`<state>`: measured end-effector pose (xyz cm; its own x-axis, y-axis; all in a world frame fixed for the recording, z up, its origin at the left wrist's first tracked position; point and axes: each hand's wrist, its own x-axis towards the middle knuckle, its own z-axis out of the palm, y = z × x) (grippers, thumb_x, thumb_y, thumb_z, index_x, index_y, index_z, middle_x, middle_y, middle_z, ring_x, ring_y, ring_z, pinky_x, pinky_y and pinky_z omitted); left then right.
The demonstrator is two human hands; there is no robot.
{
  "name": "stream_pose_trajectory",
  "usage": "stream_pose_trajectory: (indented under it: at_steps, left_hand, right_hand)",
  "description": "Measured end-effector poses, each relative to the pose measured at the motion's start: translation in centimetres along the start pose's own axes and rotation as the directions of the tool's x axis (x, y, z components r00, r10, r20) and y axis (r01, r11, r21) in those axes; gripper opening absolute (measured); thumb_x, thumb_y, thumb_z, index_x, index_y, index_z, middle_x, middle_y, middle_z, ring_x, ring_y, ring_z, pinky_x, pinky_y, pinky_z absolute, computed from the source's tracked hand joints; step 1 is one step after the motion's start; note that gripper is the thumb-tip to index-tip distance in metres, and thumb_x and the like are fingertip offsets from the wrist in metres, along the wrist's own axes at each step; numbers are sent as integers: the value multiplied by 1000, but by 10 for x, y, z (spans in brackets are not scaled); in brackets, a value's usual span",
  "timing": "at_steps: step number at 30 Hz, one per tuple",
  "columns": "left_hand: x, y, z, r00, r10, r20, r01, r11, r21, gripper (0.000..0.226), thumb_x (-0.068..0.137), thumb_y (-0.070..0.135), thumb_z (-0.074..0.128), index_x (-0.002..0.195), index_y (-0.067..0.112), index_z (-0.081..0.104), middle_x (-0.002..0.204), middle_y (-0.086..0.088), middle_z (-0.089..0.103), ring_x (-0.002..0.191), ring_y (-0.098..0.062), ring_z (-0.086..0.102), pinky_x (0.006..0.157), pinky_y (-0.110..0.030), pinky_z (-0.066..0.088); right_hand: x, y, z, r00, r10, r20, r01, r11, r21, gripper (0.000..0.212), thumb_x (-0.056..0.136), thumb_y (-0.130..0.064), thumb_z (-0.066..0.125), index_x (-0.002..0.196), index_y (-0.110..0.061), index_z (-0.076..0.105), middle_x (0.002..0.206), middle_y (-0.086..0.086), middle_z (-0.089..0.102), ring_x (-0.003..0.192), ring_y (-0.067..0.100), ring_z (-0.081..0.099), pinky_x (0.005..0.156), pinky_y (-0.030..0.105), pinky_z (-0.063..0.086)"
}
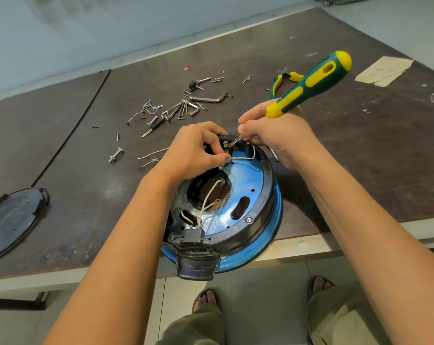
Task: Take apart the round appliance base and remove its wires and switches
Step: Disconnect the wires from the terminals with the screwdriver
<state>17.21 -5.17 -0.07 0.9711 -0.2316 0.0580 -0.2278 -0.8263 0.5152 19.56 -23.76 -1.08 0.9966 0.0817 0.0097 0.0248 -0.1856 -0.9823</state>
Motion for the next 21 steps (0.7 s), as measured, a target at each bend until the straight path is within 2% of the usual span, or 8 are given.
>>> stream_pose_trajectory:
  at_steps: [4, 10, 13, 18, 21]
  left_hand:
    - [0, -1, 1, 1000, 1, -4, -1, 1000, -1, 16, 79, 23, 80, 64, 23, 72, 116, 18, 61, 103, -2, 58, 89, -26, 46]
    - [-1, -1, 2, 1000, 4, -10, -4, 1000, 6, 20, 77, 23, 80, 62, 29, 69, 113, 22, 60, 99, 0, 58, 82, -17, 42]
    - [-1, -3, 2, 1000, 4, -9, -4, 1000, -3, 19, 78, 23, 80, 62, 28, 70, 113, 22, 60, 99, 0, 58, 83, -19, 43]
    - [0, -4, 2, 1000, 15, -21, -15, 1000, -1, 19, 77, 24, 80, 62, 28, 70, 108, 30, 58, 101, 5, 54, 80, -14, 40]
    - [0, -4, 2, 1000, 21, -17, -21, 1000, -7, 17, 77, 24, 80, 64, 26, 71, 109, 27, 59, 98, 2, 57, 83, -20, 45]
  right_hand:
    - [-4, 2, -3, 999, -50, 5, 50, 998, -46, 13, 85, -12, 79, 95, -19, 74, 85, -1, 75, 80, 11, 74, 81, 34, 64]
    - [-6, 6, -23, 946, -288, 146, 307, 942, -133, 9, 84, -16, 81, 93, -18, 77, 80, -3, 74, 71, 6, 68, 66, 21, 56]
    - [-6, 7, -26, 912, -360, 195, 390, 909, -145, 6, 85, -14, 80, 90, -16, 77, 79, -4, 74, 71, 4, 69, 65, 17, 53]
    - [-4, 10, -26, 871, -425, 245, 467, 872, -146, 6, 85, -6, 78, 89, -11, 77, 75, -8, 70, 69, -1, 67, 65, 14, 53]
    - [-4, 11, -25, 866, -429, 256, 474, 869, -145, 7, 85, -5, 77, 88, -11, 77, 72, -10, 68, 67, -2, 66, 64, 11, 51]
